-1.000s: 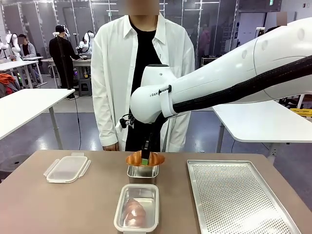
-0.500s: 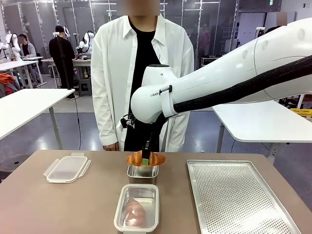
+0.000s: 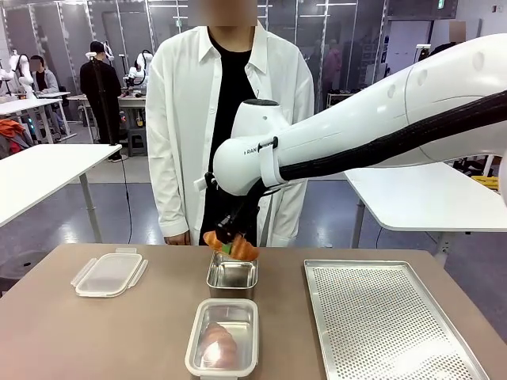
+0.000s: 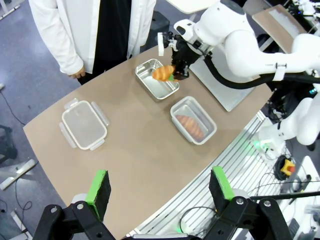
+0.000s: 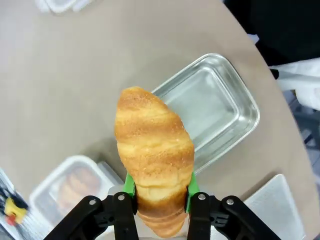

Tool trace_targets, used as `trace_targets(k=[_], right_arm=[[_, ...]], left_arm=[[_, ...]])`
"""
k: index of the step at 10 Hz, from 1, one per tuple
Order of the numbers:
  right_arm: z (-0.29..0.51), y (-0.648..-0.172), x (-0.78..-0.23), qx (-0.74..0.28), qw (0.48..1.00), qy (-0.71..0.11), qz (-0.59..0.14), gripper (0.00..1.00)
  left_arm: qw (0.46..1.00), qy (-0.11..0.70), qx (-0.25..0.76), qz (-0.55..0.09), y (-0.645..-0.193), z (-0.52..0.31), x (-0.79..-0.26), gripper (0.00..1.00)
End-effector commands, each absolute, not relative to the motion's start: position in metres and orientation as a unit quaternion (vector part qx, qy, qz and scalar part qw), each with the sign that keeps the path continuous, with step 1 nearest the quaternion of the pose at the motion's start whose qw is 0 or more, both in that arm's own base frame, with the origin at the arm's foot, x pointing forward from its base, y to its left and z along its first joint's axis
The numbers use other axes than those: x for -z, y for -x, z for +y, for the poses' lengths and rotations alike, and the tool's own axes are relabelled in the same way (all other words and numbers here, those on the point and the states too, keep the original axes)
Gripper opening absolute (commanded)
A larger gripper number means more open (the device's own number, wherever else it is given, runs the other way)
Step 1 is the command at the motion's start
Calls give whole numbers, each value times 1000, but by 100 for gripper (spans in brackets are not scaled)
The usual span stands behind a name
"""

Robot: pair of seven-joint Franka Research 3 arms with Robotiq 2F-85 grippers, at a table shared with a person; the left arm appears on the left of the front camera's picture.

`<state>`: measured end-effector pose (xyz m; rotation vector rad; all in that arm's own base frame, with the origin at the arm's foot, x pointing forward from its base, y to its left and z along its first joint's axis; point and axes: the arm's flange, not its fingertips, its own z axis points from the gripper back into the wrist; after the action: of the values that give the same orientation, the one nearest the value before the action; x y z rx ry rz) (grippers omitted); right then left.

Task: Place the bread into the airtight container.
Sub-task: Pick up a Butter Roll and place it into an empty Airtight Container.

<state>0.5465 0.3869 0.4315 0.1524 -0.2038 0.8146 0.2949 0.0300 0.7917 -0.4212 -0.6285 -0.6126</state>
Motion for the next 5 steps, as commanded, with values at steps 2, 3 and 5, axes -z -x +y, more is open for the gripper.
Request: trace_targets(k=[2,3,5], right_arm=[[406,-556,-423,-236,963,-70,-111,42],[408,-562,-417,-194,974,-71,-91,42],[400,-574,-406,-112,990,-51,-71,42]], left_arm=[[879,211,302,-303,-294,30,-793,100],[879,211,302,-303,-294,30,-793,100],[879,211,302,-303,-294,30,-793,100]])
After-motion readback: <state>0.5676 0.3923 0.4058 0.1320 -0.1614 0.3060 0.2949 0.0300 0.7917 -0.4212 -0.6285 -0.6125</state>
